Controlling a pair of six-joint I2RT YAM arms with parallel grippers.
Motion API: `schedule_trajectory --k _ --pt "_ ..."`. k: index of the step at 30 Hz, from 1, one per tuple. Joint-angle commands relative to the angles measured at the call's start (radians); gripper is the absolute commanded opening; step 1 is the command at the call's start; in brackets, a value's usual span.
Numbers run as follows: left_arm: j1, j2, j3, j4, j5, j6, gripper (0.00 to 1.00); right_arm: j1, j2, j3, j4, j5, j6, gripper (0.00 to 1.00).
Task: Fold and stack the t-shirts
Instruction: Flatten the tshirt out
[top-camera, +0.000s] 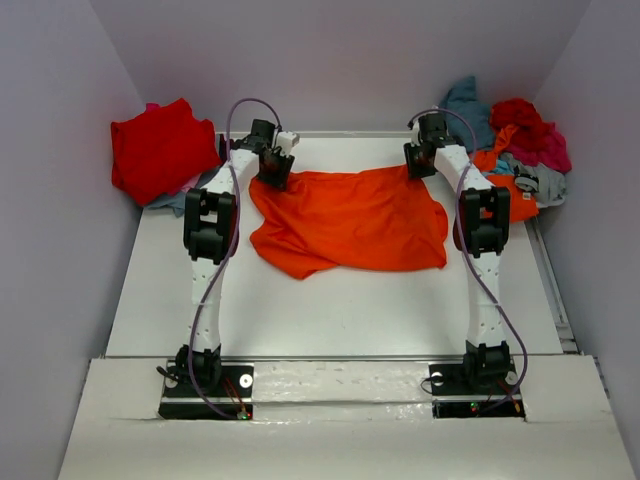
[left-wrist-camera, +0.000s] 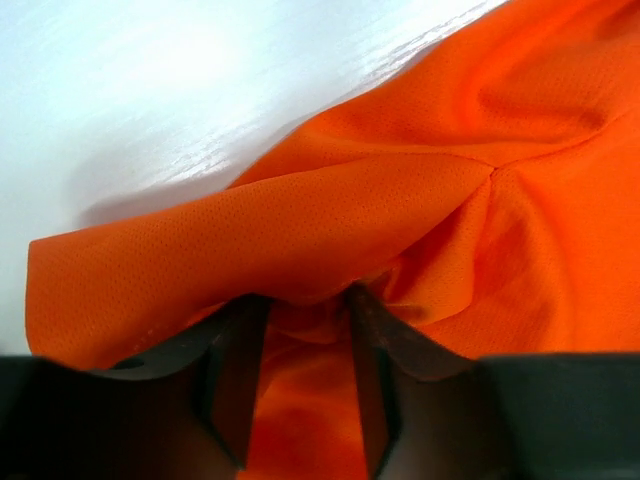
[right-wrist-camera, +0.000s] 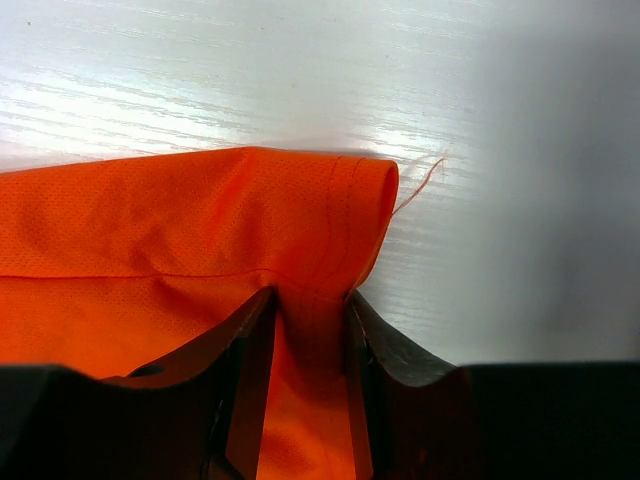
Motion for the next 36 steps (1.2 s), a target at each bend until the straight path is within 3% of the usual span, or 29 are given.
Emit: schedule_trajectory --k 1,3,4,5,9,18,26,30,36 --pt "0.0 -0.003 0.037 -0.017 0.01 -0.007 0.33 -0.005 -0.064 -0.002 0.002 0.008 -0.004 0.38" --pt "0.0 -0.011 0.036 -0.007 -0.033 -0.007 0.23 -0.005 -0.062 -0.002 0.002 0.007 -0.004 0.38" --pt "0.0 -0.019 0.028 0.004 -0.047 -0.01 0.11 -0.005 -0.064 0.0 0.0 0.007 -0.005 0.38" --pt "0.0 -0.029 0.014 0.018 -0.068 -0.012 0.06 -0.005 -0.065 0.0 -0.001 0.007 -0.005 0.38" --pt "0.0 -0.114 -0.081 0.096 -0.137 -0.019 0.06 -0.005 -0.08 -0.002 -0.003 0.01 -0.013 0.37" --pt "0.0 -0.224 -0.095 0.125 -0.278 -0.027 0.06 -0.005 -0.145 -0.003 -0.023 0.039 -0.027 0.37" --pt "0.0 -0.295 -0.099 0.112 -0.277 -0.009 0.06 -0.005 -0.221 -0.043 -0.029 0.041 -0.033 0.17" --pt "0.0 -0.307 -0.112 0.108 -0.28 0.004 0.06 -0.005 -0.226 -0.055 -0.026 0.027 -0.03 0.18" --pt "0.0 -0.273 -0.102 0.07 -0.271 0.014 0.06 -0.005 -0.145 0.043 -0.061 -0.045 -0.013 0.3"
